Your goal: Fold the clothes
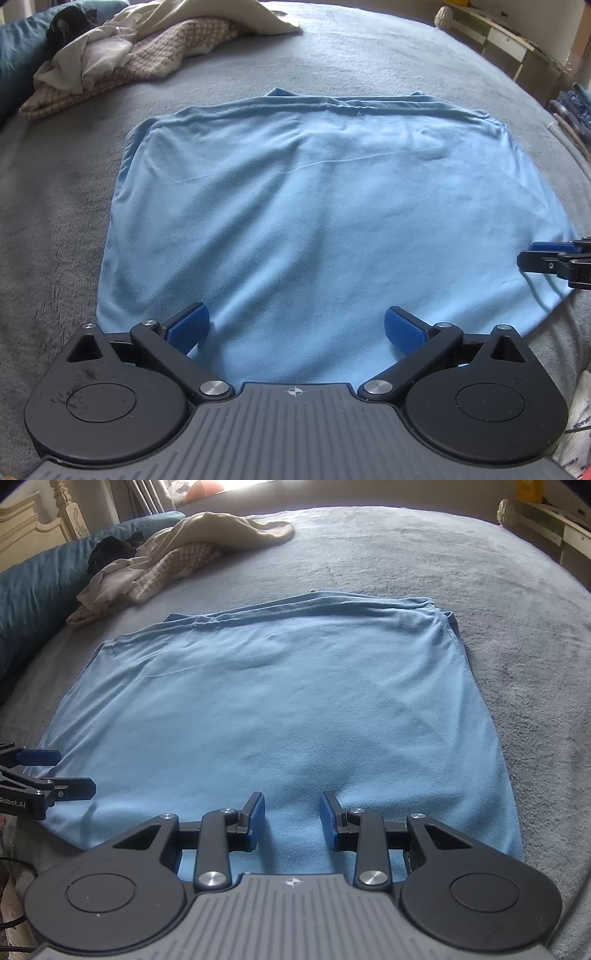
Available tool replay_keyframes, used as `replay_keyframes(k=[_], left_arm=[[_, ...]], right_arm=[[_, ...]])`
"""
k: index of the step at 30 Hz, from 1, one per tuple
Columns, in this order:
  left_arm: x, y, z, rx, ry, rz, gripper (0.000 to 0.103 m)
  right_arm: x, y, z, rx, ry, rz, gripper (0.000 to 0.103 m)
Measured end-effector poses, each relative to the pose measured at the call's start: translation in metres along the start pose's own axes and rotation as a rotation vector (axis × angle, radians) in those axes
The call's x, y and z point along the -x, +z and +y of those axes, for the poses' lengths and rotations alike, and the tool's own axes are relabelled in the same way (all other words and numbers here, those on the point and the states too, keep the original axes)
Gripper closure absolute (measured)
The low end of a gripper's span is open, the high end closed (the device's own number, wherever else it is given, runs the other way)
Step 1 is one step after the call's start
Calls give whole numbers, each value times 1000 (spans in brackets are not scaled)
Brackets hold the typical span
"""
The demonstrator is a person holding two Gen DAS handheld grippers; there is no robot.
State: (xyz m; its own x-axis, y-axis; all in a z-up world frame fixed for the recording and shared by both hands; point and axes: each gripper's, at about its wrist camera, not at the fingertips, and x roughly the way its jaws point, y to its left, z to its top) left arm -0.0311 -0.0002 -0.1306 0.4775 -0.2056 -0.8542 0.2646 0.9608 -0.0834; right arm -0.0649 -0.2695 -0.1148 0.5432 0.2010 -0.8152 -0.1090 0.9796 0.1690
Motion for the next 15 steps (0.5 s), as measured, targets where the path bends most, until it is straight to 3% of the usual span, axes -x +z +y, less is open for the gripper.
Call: replay_keyframes(k=[15], left_arm=[[1,-1,6,52,29,15,0]], right_arm=[[20,4,14,63,14,-95,68]])
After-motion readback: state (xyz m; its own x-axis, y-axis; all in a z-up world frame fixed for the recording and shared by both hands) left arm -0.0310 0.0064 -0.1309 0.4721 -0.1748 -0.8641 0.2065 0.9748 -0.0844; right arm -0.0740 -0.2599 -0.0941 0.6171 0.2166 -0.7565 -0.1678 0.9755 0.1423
